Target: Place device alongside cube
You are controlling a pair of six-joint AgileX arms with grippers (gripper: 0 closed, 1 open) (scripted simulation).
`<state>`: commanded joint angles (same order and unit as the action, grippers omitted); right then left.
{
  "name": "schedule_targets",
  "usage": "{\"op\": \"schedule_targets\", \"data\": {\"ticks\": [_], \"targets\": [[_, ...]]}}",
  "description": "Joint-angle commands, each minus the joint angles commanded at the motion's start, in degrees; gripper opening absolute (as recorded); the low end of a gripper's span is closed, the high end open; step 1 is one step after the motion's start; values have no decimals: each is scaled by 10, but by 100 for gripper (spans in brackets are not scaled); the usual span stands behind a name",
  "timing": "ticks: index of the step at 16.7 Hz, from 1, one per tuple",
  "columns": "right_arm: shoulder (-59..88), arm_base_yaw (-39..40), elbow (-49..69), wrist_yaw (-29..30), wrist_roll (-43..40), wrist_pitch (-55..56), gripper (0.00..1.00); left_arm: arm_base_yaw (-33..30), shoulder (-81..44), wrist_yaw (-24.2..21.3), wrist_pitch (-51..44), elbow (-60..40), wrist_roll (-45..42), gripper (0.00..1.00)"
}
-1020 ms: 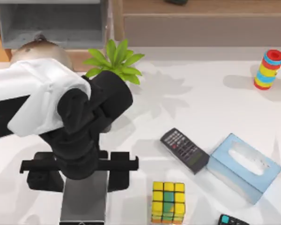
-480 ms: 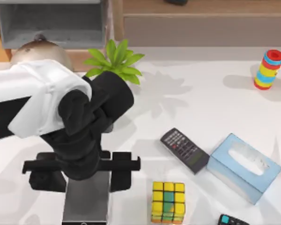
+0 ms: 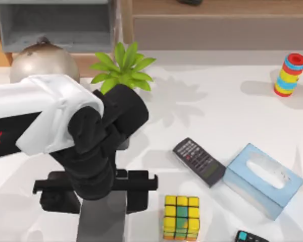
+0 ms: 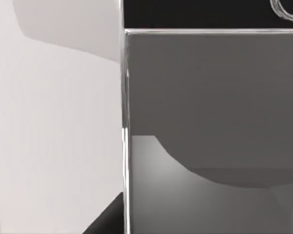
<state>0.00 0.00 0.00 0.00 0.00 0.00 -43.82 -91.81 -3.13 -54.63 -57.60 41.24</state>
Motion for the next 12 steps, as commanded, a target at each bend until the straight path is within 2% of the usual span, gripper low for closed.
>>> {"op": "schedule_targets", "data": {"ticks": [6,12], "targets": [[0,0,0,0,0,0,100,1,-6,-11,34,18,-1,0],[0,0,0,0,0,0,100,9,-15,15,75,39,-2,0]]}}
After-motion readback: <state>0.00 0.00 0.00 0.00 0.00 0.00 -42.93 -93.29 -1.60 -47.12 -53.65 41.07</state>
